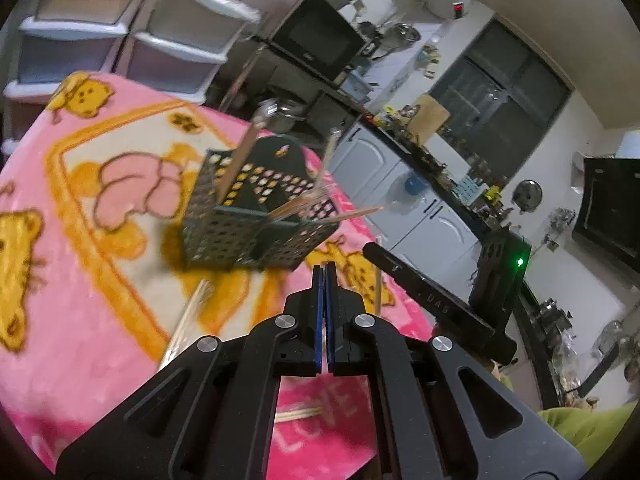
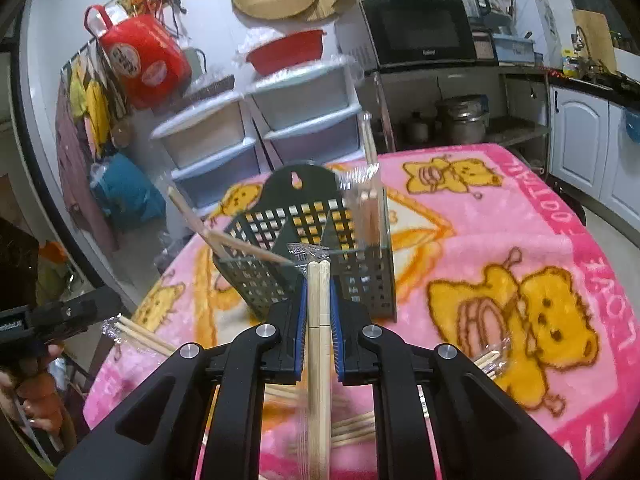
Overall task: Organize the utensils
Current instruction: 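Lift the chopstick pair upright with both tools above the green caddy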
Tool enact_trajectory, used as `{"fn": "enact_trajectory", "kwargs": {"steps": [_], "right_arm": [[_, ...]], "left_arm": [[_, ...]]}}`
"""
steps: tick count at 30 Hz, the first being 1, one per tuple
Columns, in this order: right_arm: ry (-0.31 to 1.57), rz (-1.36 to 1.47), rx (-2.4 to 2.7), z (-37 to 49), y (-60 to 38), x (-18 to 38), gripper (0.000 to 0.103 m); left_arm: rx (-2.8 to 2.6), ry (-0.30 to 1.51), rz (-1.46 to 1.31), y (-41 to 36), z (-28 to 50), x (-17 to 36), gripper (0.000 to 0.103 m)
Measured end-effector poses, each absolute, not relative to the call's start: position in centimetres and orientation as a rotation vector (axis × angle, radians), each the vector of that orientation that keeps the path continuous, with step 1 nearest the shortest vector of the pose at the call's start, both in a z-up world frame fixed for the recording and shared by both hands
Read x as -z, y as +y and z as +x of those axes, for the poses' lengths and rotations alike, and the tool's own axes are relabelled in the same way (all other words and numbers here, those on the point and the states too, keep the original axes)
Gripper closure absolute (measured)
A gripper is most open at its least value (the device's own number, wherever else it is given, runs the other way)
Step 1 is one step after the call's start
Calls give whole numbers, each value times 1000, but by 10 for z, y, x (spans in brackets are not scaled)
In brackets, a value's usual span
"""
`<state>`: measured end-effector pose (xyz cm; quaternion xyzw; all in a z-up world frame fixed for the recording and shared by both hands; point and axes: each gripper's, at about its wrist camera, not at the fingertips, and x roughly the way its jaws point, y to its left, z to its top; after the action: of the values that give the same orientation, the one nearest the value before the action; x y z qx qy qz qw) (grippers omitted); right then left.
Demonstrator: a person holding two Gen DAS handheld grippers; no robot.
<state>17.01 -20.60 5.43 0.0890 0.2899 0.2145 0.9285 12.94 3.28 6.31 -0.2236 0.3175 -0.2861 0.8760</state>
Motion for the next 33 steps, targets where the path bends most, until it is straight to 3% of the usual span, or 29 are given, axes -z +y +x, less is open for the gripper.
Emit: {"fn": "enact_trajectory", "kwargs": {"steps": [33], "right_arm": [[210, 105, -442, 186, -193, -155, 92]], "left_arm": [[687, 420, -350, -5, 165, -180, 103]]}}
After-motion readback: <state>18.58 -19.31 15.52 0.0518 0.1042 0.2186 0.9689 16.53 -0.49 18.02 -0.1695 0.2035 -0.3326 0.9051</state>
